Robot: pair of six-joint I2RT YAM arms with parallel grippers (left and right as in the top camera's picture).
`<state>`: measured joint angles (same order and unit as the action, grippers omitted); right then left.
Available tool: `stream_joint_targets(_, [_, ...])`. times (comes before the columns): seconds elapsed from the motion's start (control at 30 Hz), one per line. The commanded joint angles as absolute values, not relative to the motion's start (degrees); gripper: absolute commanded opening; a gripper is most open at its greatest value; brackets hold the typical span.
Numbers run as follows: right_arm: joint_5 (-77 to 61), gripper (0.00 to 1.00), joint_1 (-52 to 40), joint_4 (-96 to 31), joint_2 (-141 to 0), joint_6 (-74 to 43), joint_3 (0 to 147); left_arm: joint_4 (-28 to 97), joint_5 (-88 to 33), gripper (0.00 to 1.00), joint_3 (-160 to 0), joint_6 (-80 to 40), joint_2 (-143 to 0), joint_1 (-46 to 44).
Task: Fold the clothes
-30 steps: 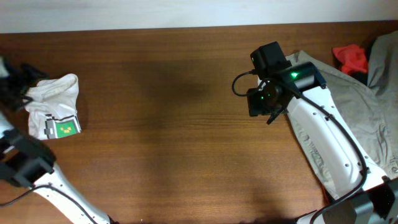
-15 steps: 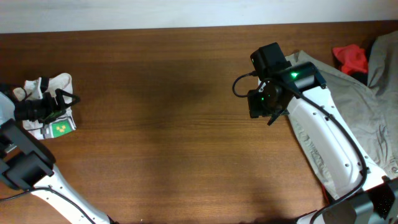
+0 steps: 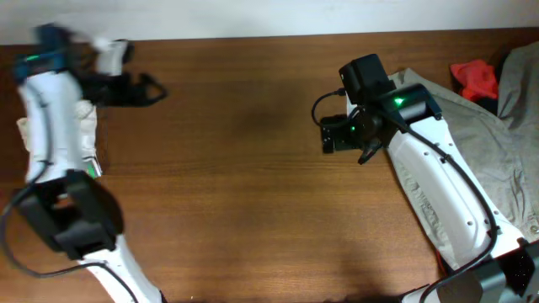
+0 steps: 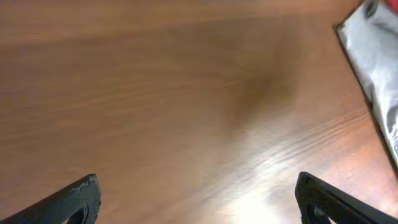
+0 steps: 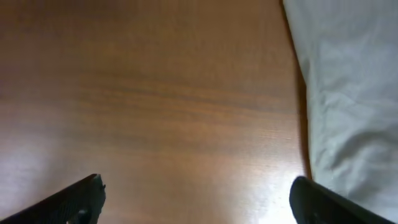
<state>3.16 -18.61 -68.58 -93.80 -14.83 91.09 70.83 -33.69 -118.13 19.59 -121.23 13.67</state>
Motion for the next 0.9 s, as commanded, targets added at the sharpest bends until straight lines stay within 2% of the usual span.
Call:
stream_joint_targets(0.0, [3.0, 0.99, -18.2, -63.5, -92.6, -12.5, 92.1, 74.5, -12.8, 0.99, -118.1, 3.0, -121.2, 2.7])
stream_joint_targets(0.07, [2.9, 0.99, -18.3, -62.8, -92.6, -12.4, 92.1, 81.8, -8.9, 0.99, -118.1, 0.8, -121.2, -4.4])
stream_joint_targets(0.17, [-0.1, 0.99, -18.3, -67.0, -92.4, -13.1, 92.1, 87.5, -5.8, 0.99, -118.1, 0.8, -120.1, -7.1])
stream_joint_targets(0.33, [1.8, 0.99, -18.8, -63.9, -83.6, -16.3, 89.0, 84.1, -4.0, 0.99, -115.4, 0.8, -105.6, -7.1])
stream_joint_targets(0.4, [3.0, 0.99, -18.8, -59.0, -74.5, -16.6, 82.1, 79.3, -3.3, 0.99, -108.3, 0.9, -95.2, -7.1])
stream_joint_targets(0.47, [3.8, 0.99, -18.8, -53.2, -64.4, -16.7, 72.2, 70.7, -3.3, 0.99, -95.7, 2.6, -82.0, -7.1])
stream_joint_targets(0.5, [6.9, 0.99, -18.8, -50.7, -57.6, -18.2, 66.0, 64.3, -3.1, 0.99, -84.3, 2.6, -71.1, -7.1])
stream_joint_targets(0.6, [12.5, 0.99, -18.7, -51.6, -49.0, -19.0, 59.7, 59.4, -3.2, 0.99, -68.2, 2.6, -55.4, -7.1])
stream_joint_targets(0.7, [12.5, 0.99, -18.7, -55.0, -47.8, -19.0, 59.0, 60.1, -3.2, 0.99, -60.5, 2.6, -46.7, -7.1])
stream_joint_targets(0.87, [12.5, 0.99, -18.7, -55.1, -52.8, -19.0, 59.0, 66.3, -3.2, 0.99, -60.2, 2.6, -45.5, -7.1])
